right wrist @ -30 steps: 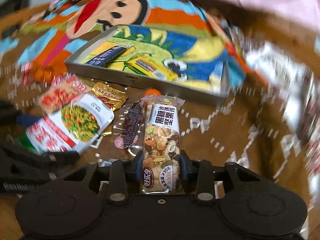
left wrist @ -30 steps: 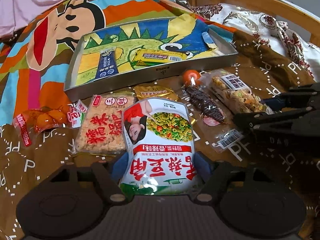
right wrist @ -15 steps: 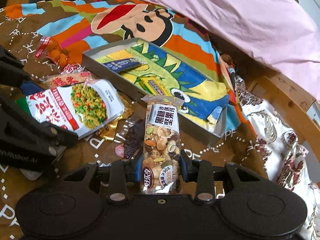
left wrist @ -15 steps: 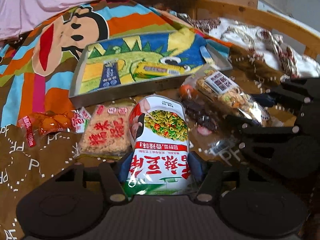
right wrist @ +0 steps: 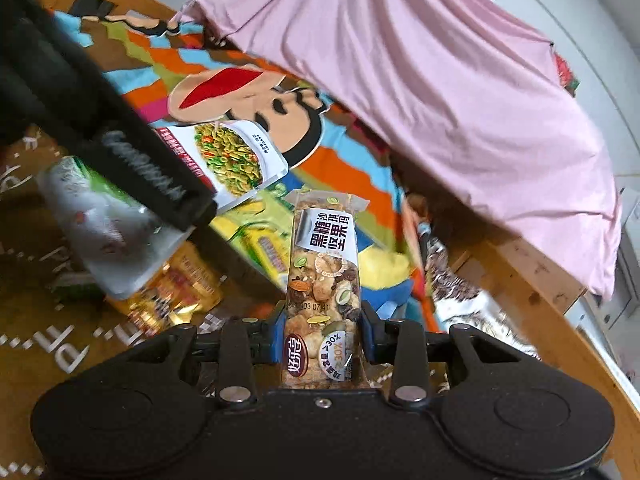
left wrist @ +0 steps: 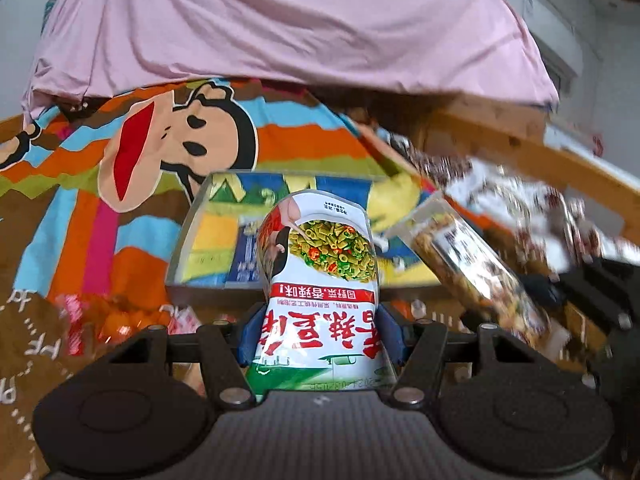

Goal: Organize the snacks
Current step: 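Carry both packets into the metal tray and open both tools to release them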

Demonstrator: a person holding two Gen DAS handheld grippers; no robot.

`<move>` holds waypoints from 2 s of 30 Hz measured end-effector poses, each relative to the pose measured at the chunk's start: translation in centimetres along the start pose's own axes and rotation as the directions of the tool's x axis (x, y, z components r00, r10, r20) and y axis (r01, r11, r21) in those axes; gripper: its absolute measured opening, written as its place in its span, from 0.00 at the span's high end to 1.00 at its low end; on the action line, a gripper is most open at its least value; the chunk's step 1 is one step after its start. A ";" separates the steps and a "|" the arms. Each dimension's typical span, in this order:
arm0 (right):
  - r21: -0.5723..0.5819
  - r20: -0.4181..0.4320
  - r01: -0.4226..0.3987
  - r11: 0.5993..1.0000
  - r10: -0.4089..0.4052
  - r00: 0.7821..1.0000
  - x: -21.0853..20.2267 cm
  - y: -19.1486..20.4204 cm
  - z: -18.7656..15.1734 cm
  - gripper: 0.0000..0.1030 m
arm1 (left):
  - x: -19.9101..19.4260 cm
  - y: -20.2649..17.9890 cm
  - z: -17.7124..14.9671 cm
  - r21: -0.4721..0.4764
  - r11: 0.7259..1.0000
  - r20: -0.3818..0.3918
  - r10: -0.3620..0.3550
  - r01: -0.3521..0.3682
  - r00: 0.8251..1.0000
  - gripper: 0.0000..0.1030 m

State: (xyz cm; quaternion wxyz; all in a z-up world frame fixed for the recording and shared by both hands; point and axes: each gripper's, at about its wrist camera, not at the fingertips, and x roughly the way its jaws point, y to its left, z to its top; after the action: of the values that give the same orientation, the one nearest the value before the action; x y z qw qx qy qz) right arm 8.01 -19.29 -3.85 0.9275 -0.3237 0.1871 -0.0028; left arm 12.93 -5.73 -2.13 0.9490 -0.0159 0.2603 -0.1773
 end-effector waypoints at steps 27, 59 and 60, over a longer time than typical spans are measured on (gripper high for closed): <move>0.404 -0.012 0.042 0.914 -0.041 0.999 14.6 -4.6 2.5 0.63 | 13.3 4.5 4.4 -0.232 0.973 0.149 0.036 -0.001 0.988 0.38; 0.494 -0.102 0.011 0.869 0.046 0.994 17.5 -4.3 1.4 0.46 | 15.8 4.6 4.1 -0.234 0.972 0.045 0.010 0.001 0.999 0.15; 0.501 -0.096 0.017 0.865 0.036 0.995 17.1 -4.7 1.6 0.44 | 15.6 4.6 4.2 -0.235 0.972 0.048 0.009 0.003 0.999 0.15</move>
State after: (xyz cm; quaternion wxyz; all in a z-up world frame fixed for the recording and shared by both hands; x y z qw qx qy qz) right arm 25.04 -24.22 -5.80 0.9689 -0.0703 0.2285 -0.0633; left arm 29.06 -7.06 -6.65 0.9468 -0.1319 0.2560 -0.1434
